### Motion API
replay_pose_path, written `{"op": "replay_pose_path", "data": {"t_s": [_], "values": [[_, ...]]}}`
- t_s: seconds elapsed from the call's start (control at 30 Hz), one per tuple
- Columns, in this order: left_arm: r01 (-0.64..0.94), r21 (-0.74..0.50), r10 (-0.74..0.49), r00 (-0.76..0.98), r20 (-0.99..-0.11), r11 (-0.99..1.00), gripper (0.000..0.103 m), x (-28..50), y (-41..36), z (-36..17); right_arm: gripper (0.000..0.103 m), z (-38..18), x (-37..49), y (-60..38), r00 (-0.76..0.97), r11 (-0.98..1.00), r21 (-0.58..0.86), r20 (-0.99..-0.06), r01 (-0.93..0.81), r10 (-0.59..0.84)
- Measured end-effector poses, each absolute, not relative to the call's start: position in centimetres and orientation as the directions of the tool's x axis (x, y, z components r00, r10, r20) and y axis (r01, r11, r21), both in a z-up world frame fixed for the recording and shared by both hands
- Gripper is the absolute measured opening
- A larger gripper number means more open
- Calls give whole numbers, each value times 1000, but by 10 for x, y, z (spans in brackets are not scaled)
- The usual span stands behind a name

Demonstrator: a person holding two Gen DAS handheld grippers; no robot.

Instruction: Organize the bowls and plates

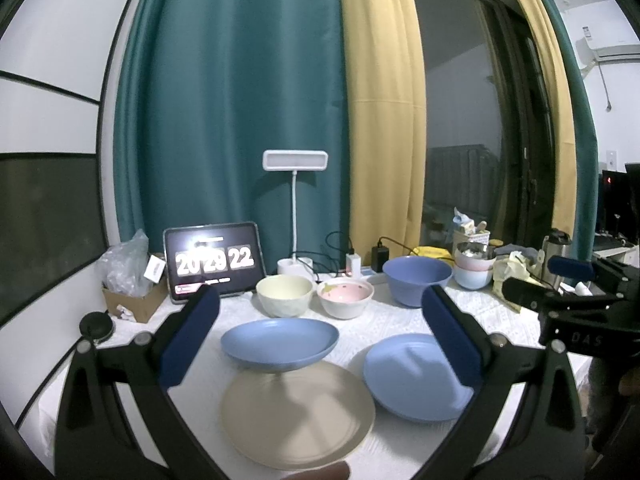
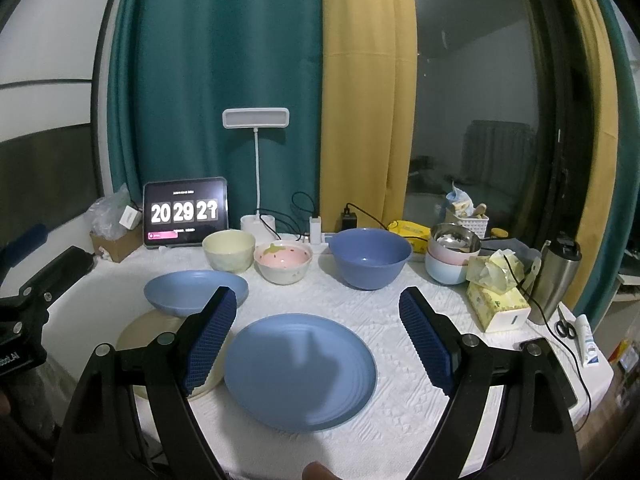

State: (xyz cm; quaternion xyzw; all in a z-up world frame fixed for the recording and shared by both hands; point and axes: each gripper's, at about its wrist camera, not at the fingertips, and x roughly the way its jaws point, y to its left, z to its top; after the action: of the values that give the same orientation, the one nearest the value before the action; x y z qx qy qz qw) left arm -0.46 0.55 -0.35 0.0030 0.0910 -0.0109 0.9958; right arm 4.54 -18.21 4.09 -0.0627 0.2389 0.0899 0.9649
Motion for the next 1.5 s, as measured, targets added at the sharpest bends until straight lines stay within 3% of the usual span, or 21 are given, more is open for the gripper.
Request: {"op": "replay_pose_path", "data": {"t_s": [0.87,1.5], "values": [[40,20,-35,978,-203,999,102,-2,-7,-9,87,36,51,-181,863,976,-73,-485,-204,144],[113,90,-59,886,-459,990,102,92,-46,-58,87,0,111,-217,795,983,-10,-589,-182,141]]}}
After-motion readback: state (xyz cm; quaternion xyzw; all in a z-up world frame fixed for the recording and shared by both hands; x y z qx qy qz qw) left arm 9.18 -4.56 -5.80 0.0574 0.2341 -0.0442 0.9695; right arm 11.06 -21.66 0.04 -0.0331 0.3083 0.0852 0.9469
